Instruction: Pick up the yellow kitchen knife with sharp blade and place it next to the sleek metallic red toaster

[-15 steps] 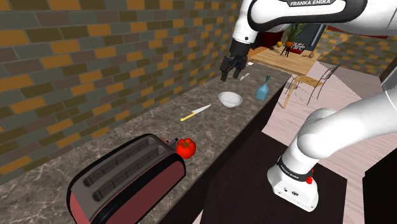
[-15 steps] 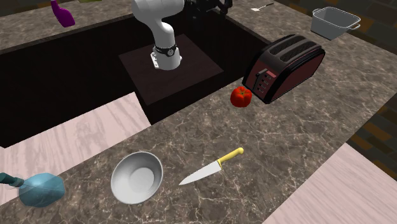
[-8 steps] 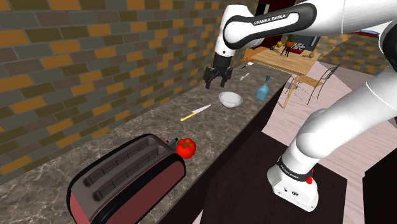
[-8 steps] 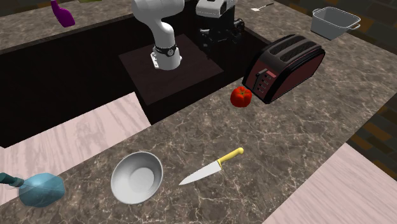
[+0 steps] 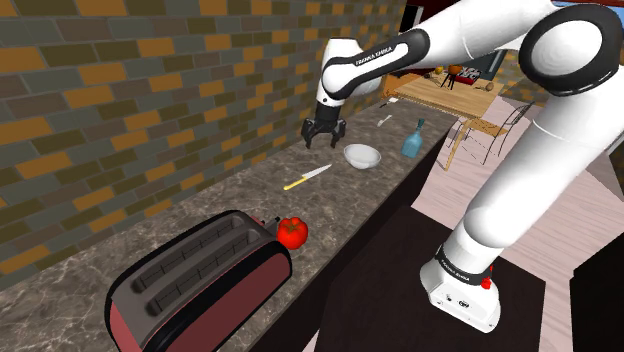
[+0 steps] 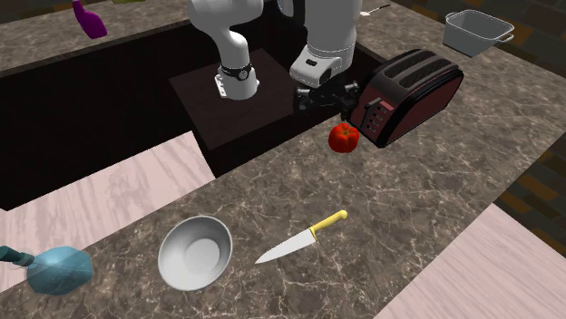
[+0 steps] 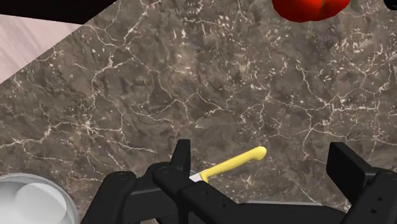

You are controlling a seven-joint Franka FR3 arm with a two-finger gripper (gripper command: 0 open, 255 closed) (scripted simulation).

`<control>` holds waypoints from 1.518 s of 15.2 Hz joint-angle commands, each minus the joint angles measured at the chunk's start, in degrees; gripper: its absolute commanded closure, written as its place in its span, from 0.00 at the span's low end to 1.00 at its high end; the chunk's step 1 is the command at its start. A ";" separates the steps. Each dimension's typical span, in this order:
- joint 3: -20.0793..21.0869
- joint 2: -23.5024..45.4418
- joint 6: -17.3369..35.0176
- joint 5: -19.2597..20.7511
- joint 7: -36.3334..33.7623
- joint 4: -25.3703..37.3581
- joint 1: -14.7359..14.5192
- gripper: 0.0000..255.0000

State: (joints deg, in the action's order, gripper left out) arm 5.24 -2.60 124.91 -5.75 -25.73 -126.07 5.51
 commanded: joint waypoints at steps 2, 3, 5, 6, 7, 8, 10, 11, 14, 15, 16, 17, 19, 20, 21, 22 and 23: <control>0.00 6.32 2.89 0.97 -5.16 2.99 0.15 0.00; -0.20 8.45 3.62 1.29 -6.63 4.23 0.21 0.00; -0.72 12.70 4.88 1.84 -9.48 6.84 0.27 0.00; -1.03 14.81 5.43 2.07 -10.86 8.21 0.29 0.00; -1.38 16.91 5.92 2.25 -12.19 9.63 0.28 0.00; -1.75 19.01 6.35 2.40 -13.48 11.10 0.28 0.00; -2.56 23.17 7.06 2.55 -15.95 14.16 0.26 0.00; -2.97 25.24 7.34 2.56 -17.13 15.75 0.27 0.00; -4.24 31.42 7.86 2.35 -20.47 20.78 0.35 0.00; -4.66 33.47 7.94 2.20 -21.52 22.55 0.41 0.00; -5.07 35.53 7.97 2.02 -22.55 24.36 0.50 0.00; -5.48 37.58 7.95 1.81 -23.56 26.21 0.61 0.00; -6.27 41.71 7.78 1.33 -25.54 30.05 0.89 0.00; -6.64 43.78 7.62 1.06 -26.51 32.05 1.07 0.00; -7.01 45.86 7.42 0.77 -27.48 34.10 1.28 0.00; -7.37 47.95 7.17 0.47 -28.44 36.20 1.51 0.00; -7.43 48.30 7.12 0.41 -28.60 36.56 1.55 0.00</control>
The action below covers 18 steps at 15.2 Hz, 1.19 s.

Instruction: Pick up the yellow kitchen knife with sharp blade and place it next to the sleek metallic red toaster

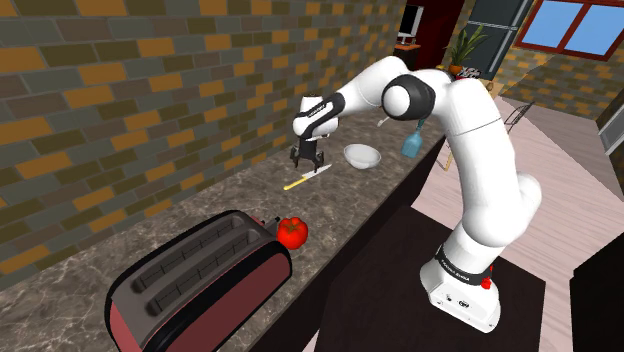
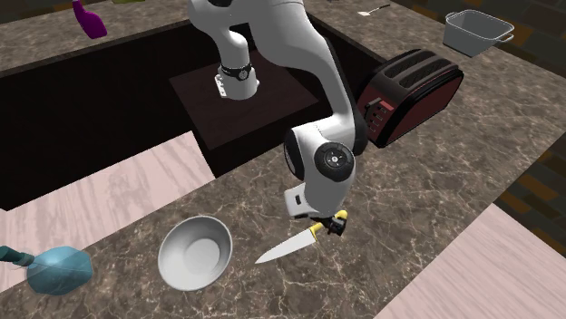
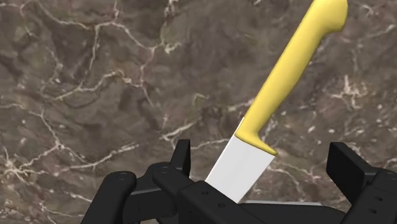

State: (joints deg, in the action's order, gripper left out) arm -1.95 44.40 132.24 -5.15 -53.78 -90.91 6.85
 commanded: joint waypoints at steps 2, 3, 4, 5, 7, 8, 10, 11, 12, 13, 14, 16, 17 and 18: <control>-0.18 2.36 0.72 -0.25 -0.51 1.54 0.21 0.00; -0.14 2.90 1.17 -0.28 -0.50 1.63 0.21 0.00; -0.11 3.44 1.63 -0.31 -0.48 1.70 0.21 0.00; -0.08 4.00 2.05 -0.34 -0.47 1.85 0.21 0.00; 0.00 5.47 3.15 -0.41 -0.43 2.22 0.21 0.00; 0.00 5.46 3.16 -0.41 -0.43 2.20 0.21 0.00; 0.00 5.47 3.15 -0.41 -0.43 2.21 0.21 0.00; 0.00 5.47 3.15 -0.41 -0.43 2.22 0.21 0.00; 0.00 5.47 3.15 -0.41 -0.43 2.22 0.21 0.00; 0.00 5.47 3.15 -0.41 -0.43 2.22 0.21 0.00; 0.00 5.47 3.15 -0.41 -0.43 2.22 0.21 0.00; 0.00 5.46 3.15 -0.41 -0.43 2.21 0.21 1.00; 0.00 5.46 3.15 -0.41 -0.43 2.21 0.21 1.00; 0.00 5.46 3.15 -0.41 -0.43 2.21 0.21 1.00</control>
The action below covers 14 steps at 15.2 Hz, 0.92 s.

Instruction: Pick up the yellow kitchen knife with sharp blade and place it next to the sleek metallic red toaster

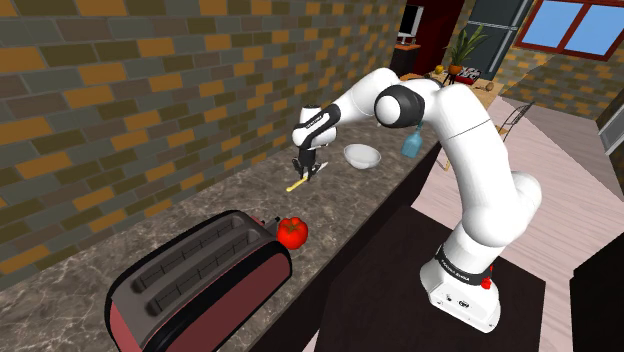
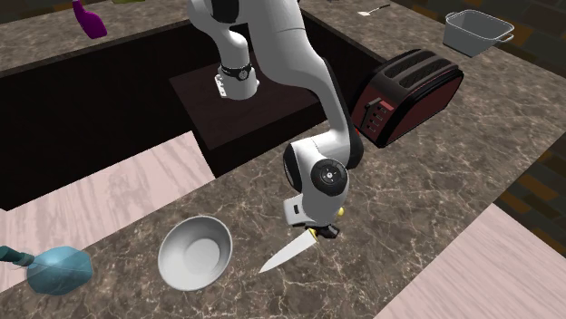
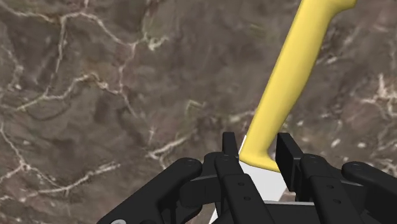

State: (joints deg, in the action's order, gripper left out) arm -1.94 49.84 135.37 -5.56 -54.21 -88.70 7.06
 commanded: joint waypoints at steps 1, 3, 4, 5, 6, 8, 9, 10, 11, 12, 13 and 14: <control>-0.01 0.01 0.01 0.00 0.00 0.00 0.01 1.00; -0.01 0.02 0.01 0.00 -0.01 0.01 0.00 1.00; -0.01 0.03 0.01 0.00 -0.02 0.02 -0.01 1.00; -0.01 0.01 0.01 0.00 -0.02 0.00 -0.01 1.00; -0.01 -0.01 0.03 0.00 -0.02 -0.03 -0.01 1.00; -0.04 -0.60 -0.36 0.03 -0.03 -0.24 -0.01 1.00; -0.07 -1.22 -0.74 0.06 -0.06 -0.48 -0.03 1.00; -0.10 -1.83 -1.13 0.08 -0.09 -0.70 -0.05 1.00; -0.13 -2.42 -1.55 0.11 -0.12 -0.87 -0.07 1.00; -0.16 -3.02 -1.94 0.14 -0.15 -1.08 -0.09 1.00; -0.18 -3.61 -2.36 0.17 -0.18 -1.25 -0.10 1.00; -0.21 -4.19 -2.78 0.20 -0.21 -1.41 -0.12 1.00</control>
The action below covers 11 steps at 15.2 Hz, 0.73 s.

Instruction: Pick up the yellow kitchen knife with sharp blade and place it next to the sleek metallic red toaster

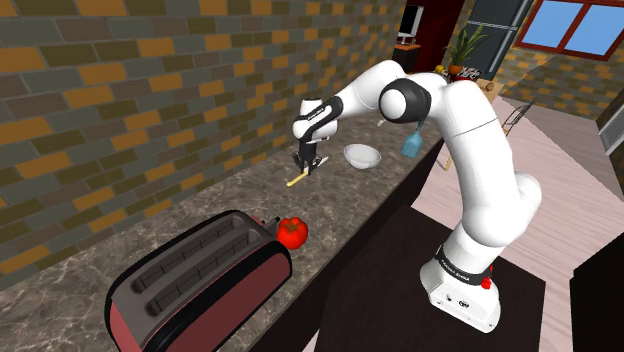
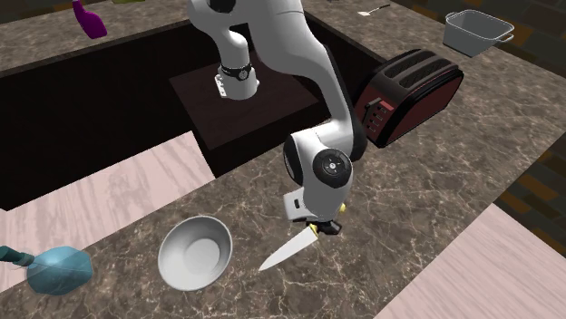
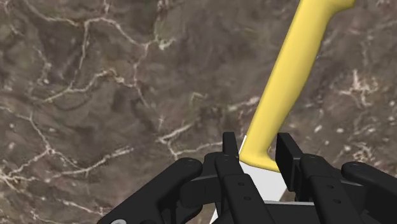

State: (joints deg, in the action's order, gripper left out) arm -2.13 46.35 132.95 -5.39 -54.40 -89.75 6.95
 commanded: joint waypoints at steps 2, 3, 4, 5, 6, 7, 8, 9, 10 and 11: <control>-0.08 -1.81 -1.23 0.09 -0.09 -0.60 -0.05 1.00; -0.11 -2.38 -1.66 0.12 -0.12 -0.74 -0.07 1.00; -0.14 -2.92 -2.13 0.15 -0.16 -0.81 -0.09 1.00; -0.17 -3.46 -2.58 0.18 -0.19 -0.89 -0.10 1.00; -0.20 -3.99 -3.05 0.22 -0.23 -0.96 -0.12 1.00; -0.22 -4.53 -3.50 0.25 -0.26 -1.05 -0.14 1.00; -0.25 -5.05 -3.98 0.29 -0.30 -1.09 -0.15 1.00; -0.28 -5.55 -4.47 0.32 -0.33 -1.09 -0.17 1.00; -0.30 -6.05 -4.96 0.35 -0.37 -1.11 -0.18 1.00; -0.33 -6.55 -5.45 0.39 -0.41 -1.11 -0.19 1.00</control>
State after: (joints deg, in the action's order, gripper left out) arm -2.42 40.27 128.10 -5.04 -54.77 -90.97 6.76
